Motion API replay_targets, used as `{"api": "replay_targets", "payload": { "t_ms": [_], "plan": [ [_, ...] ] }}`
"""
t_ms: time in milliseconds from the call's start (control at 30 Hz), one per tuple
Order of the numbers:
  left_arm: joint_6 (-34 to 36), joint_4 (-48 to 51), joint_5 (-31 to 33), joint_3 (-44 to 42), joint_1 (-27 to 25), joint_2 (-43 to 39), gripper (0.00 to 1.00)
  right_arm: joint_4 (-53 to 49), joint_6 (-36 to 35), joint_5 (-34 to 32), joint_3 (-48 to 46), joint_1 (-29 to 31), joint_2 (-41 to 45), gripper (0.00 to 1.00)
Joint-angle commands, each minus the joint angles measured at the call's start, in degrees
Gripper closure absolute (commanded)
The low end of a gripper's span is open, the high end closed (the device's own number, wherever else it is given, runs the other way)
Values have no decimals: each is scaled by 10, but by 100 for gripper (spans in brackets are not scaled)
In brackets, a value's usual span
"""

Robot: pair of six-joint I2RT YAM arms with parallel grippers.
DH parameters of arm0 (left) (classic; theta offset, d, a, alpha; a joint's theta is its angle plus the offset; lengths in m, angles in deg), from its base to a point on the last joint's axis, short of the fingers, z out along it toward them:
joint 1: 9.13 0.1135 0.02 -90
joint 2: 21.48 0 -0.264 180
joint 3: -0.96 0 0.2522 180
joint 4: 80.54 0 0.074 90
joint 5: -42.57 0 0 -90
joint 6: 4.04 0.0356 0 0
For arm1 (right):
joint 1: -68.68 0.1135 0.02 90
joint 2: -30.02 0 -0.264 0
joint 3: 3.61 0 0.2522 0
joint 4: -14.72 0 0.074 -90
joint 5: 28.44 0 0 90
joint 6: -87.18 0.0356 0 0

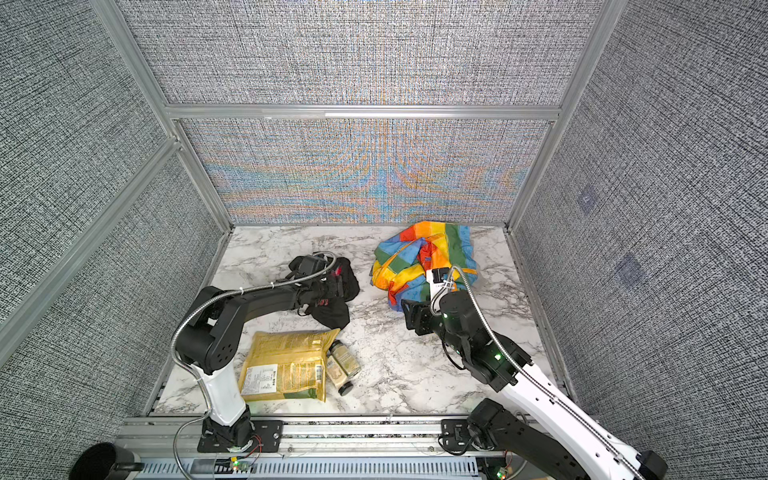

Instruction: Pick out a specific cloth from the pile

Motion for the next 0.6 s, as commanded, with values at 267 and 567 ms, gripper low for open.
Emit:
{"api": "replay_targets", "payload": {
  "t_ms": [267,567],
  "plan": [
    [47,62,-1,88,94,50,14,13,-21,50,-6,0,31,21],
    [73,87,-13,177,109,60,13,18,-34,89,-4,0,40,19]
  ]
}}
